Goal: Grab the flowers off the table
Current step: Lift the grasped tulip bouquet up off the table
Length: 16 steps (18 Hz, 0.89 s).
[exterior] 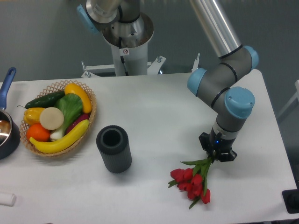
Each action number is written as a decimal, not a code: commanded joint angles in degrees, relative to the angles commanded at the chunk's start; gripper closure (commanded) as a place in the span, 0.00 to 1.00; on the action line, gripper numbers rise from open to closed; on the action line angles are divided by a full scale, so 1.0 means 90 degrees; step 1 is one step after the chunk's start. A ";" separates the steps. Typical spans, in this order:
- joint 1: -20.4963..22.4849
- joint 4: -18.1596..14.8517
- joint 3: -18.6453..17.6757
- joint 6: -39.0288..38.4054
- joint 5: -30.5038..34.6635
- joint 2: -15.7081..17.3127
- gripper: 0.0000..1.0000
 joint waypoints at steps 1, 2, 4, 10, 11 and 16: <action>0.0000 0.0000 -0.0010 -0.0029 -0.0019 0.0059 0.85; 0.0010 0.0000 0.0000 -0.0049 -0.0049 0.0156 0.85; 0.0020 0.0000 -0.0010 -0.0185 -0.0301 0.0380 0.85; 0.0029 0.0000 -0.0029 -0.1015 -0.1775 0.1104 0.84; 0.0039 0.0000 -0.0029 -0.1093 -0.2000 0.1210 0.84; 0.0078 0.0010 -0.0039 -0.1659 -0.3317 0.1621 0.84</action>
